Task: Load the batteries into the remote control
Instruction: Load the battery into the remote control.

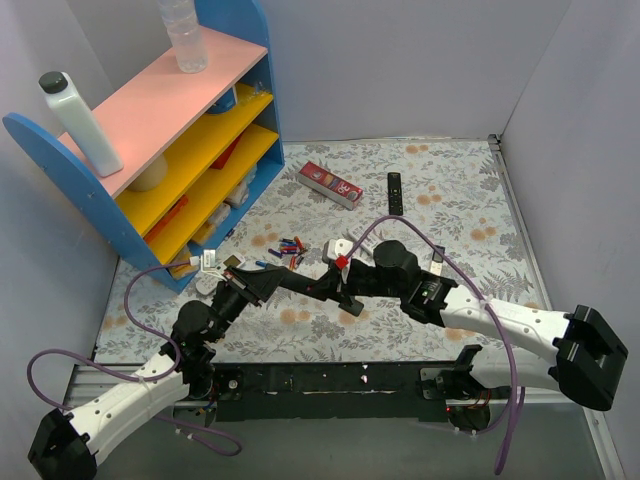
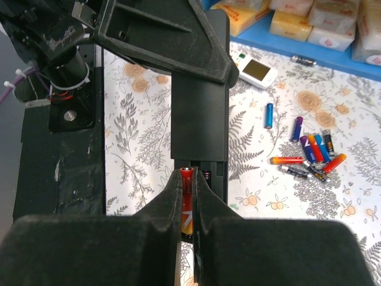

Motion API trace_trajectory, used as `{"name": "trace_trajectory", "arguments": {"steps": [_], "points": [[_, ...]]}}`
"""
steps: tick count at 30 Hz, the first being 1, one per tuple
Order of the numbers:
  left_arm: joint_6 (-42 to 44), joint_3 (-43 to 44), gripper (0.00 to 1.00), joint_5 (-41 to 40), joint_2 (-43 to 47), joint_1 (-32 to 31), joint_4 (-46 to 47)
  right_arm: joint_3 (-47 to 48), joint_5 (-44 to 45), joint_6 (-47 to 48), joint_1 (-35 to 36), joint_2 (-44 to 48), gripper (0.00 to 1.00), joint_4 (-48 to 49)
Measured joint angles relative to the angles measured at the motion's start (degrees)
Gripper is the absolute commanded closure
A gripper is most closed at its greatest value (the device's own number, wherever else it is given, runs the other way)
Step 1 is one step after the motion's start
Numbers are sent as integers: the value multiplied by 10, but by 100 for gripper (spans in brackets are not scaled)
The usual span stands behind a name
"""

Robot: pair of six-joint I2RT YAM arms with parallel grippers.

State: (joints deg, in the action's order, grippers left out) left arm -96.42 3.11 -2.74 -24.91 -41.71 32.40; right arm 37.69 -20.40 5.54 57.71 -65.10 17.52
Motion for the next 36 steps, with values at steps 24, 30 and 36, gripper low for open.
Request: {"name": "trace_trajectory", "arguments": {"steps": [24,30,36], "points": [[16,0,100,-16,-26,4,-44,15,12,21,2,-73,99,-20],[22,0,100,-17,-19,3,-64,13,21,22,8,-87,99,-18],[26,0,100,-17,-13,3,-81,13,24,24,9,-96,94,-18]]}}
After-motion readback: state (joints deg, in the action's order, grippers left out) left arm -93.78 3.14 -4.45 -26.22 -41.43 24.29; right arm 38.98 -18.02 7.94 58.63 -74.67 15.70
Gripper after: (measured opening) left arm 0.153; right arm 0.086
